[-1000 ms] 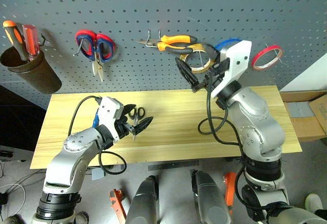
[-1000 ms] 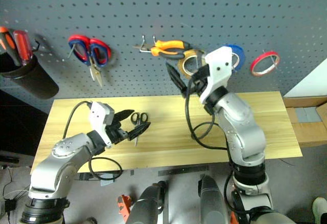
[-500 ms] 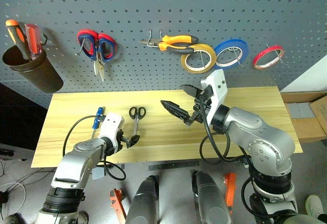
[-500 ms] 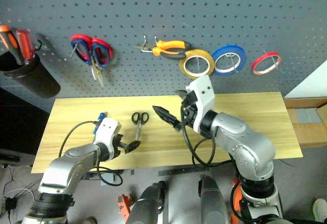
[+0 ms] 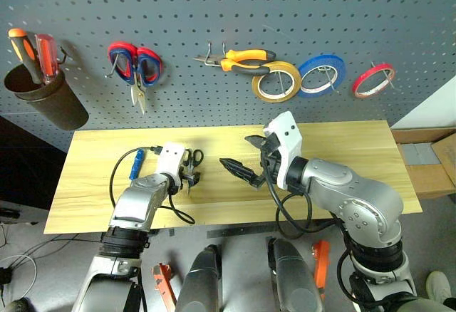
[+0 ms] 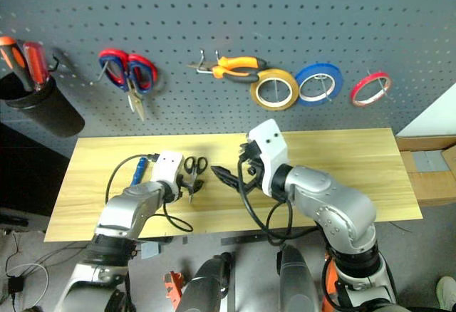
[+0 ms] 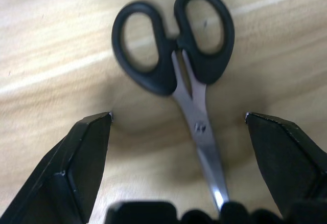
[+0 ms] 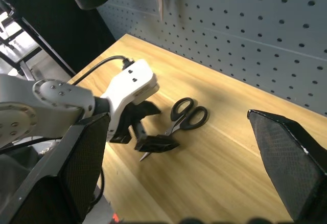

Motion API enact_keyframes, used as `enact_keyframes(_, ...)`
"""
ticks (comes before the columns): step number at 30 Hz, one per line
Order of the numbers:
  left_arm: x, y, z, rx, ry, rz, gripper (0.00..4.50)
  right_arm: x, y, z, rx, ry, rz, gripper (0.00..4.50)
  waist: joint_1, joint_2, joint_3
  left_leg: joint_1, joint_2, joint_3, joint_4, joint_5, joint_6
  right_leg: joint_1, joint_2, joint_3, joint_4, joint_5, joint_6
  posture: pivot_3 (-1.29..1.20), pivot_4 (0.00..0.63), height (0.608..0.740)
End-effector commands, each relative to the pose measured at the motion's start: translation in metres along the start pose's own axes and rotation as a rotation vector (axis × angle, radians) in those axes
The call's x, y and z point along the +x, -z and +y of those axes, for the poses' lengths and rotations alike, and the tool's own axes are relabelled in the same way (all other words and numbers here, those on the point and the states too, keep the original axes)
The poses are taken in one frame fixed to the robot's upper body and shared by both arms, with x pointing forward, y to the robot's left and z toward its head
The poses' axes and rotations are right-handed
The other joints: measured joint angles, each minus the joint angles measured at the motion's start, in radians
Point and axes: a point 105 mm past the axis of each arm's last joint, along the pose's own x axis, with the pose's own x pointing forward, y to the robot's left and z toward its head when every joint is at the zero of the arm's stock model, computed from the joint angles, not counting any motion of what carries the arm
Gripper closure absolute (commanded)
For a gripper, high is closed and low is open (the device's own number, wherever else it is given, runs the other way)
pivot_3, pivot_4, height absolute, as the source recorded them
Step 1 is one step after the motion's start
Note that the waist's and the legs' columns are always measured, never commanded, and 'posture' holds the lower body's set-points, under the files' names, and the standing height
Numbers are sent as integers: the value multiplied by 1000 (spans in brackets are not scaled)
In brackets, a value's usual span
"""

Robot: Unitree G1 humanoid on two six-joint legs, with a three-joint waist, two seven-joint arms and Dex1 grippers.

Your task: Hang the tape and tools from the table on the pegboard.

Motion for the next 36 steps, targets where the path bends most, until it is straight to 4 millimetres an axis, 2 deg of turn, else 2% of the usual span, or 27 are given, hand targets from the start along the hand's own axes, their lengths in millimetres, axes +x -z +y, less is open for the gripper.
enact_keyframes(1, 7, 21, -8, -15, 20, 73, 0, -3, -1, 12, -17, -51, -11, 24, -1, 0, -2, 0, 0, 0, 0, 0, 0, 0, 0, 0, 0, 0, 0, -82, 327, 740)
enact_keyframes(2, 7, 22, -8, -18, 19, 74, 0, -3, -1, 11, -18, -51, -9, 24, -2, 0, -3, 0, 0, 0, 0, 0, 0, 0, 0, 0, 0, 0, 0, -85, 327, 740)
enact_keyframes(3, 8, 22, -8, -22, 17, 73, 301, -4, 0, 11, -18, -50, -8, 0, -2, 1, -4, 1, 0, 0, 0, 0, 0, 1, 0, 0, 0, 0, 0, -85, 327, 740)
enact_keyframes(5, 9, 22, -8, -26, 10, 70, 600, -4, 0, 10, -17, -49, -7, 0, -2, 1, -6, 1, 0, 0, 0, 0, 0, 1, 0, 0, 0, 0, 0, -87, 326, 740)
enact_keyframes(9, 10, 21, -5, -35, -2, 58, 1920, -4, 1, 9, -16, -47, -3, 0, -2, 1, -7, 8, 0, 0, -1, 0, 0, 8, 0, 0, -1, 0, 0, -90, 325, 740)
enact_keyframes(16, 10, 19, -4, -38, 10, 28, 4285, -5, 5, 7, -14, -39, 18, 0, -3, 1, -9, 9, 0, 0, -1, 0, 0, 8, 0, 0, -1, 0, 0, -100, 322, 740)
enact_keyframes(26, -16, 8, 2, -15, 8, -159, 4356, -7, 0, 5, -74, -43, 12, 0, -6, 1, -10, 8, 1, -1, -2, 0, 0, 8, 0, 0, -4, 0, 0, -100, 315, 740)
enact_keyframes(36, -84, -33, 15, 9, -92, -555, 4356, -8, -12, 9, -256, -91, -73, 0, -2, 1, -10, 6, 1, -1, -5, 0, 0, 8, 0, -1, -13, 1, 2, -85, 296, 740)
